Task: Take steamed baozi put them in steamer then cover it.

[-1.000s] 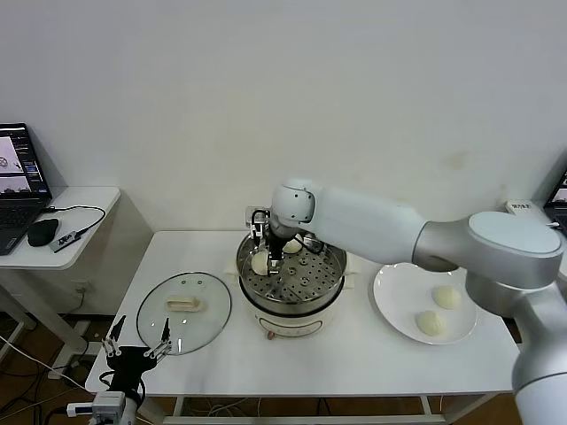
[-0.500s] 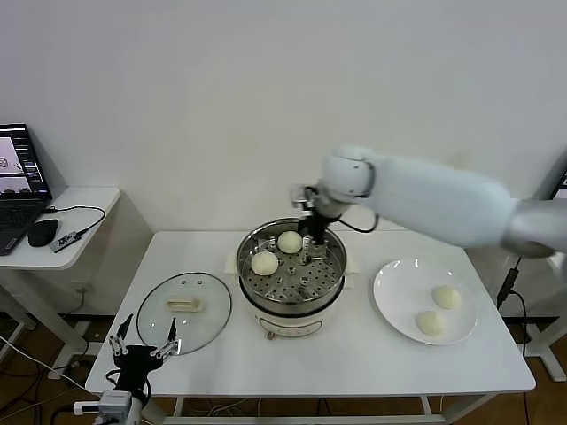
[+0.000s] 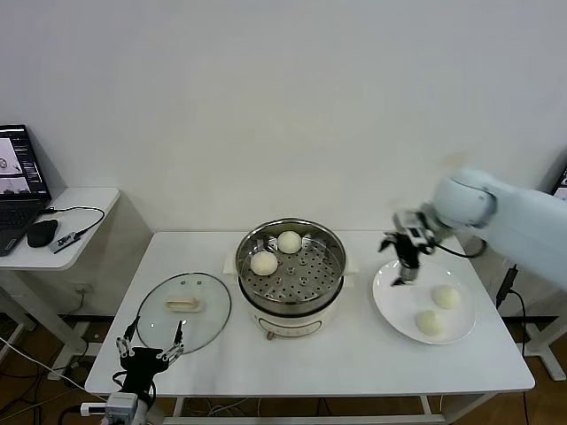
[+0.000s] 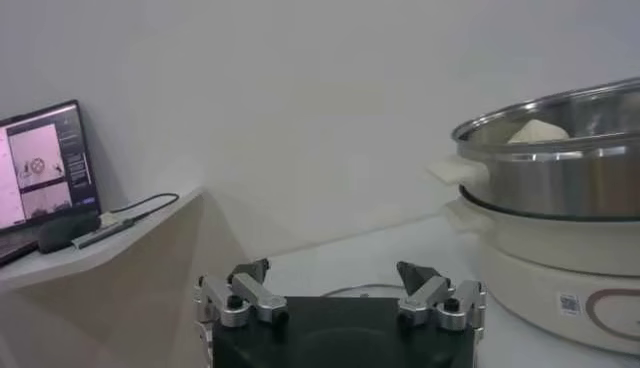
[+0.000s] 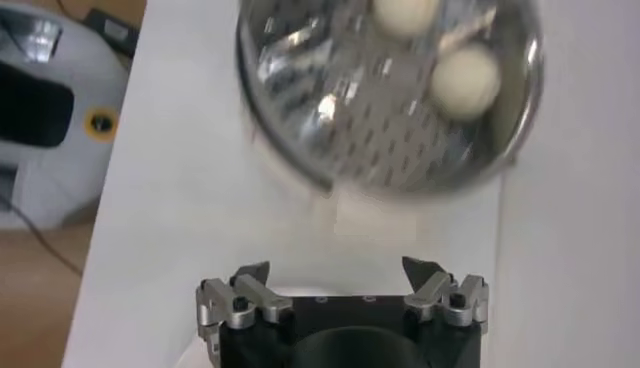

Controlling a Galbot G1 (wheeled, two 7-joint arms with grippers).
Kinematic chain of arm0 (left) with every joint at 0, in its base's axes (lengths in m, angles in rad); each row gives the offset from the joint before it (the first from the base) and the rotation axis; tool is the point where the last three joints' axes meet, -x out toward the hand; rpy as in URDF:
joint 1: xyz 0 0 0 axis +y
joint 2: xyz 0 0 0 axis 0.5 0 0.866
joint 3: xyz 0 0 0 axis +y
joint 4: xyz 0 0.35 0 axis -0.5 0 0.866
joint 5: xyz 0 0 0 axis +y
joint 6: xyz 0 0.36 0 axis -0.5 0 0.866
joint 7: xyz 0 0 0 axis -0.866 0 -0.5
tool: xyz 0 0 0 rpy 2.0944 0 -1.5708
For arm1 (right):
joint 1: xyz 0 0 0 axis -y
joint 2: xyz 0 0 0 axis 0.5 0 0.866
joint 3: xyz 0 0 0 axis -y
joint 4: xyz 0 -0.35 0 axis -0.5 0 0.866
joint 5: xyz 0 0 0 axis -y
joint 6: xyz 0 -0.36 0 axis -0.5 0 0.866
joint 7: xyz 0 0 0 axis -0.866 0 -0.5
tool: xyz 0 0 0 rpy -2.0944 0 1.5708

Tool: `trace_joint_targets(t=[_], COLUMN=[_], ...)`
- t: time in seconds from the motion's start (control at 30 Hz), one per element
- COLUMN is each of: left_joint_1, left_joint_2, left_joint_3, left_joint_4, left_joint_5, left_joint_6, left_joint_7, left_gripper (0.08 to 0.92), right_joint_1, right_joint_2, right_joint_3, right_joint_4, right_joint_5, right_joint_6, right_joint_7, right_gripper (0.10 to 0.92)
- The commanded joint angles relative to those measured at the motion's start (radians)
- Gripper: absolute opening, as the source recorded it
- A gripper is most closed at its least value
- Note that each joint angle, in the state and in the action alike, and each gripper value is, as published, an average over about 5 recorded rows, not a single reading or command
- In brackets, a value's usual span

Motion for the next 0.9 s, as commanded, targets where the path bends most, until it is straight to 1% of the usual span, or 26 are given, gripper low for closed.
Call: trace_joint_targets(t=[0.03,0.23,0.4,0.9], left_joint_1=[0.002,0.005,0.009,0.018], left_joint_2=[0.0,-0.002,-0.005,-0.011], left_joint_3=[0.003,0.0,-0.002,-0.022], left_joint_4=[0.002,0.009,0.01,0.02], left_joint_5=[0.002,0.007,0.01,0.01], left_joint_6=[0.0,0.0,0.0,-0.002], left_joint_7=[0.0,0.0,0.0,0.002], left_gripper=[0.823,0.823,0.823,0.823], right_joint_1=[-0.41,-0.543,-0.601,-0.611], right_joint_2=[-0.166,-0.136,-0.072,0.091], right_joint_3=[0.304,0.425,0.477,0.477], right_joint_4=[-0.008,-0.081,-0.161,-0.299], right_joint_5=[-0.209,-0.273,-0.285,-0.327], right_joint_6=[0.072,0.108,0.136,0.141], right_joint_7=[-0.021,-0.006,0.03,0.048], right_gripper=[0.823,0.823,0.823,0.823])
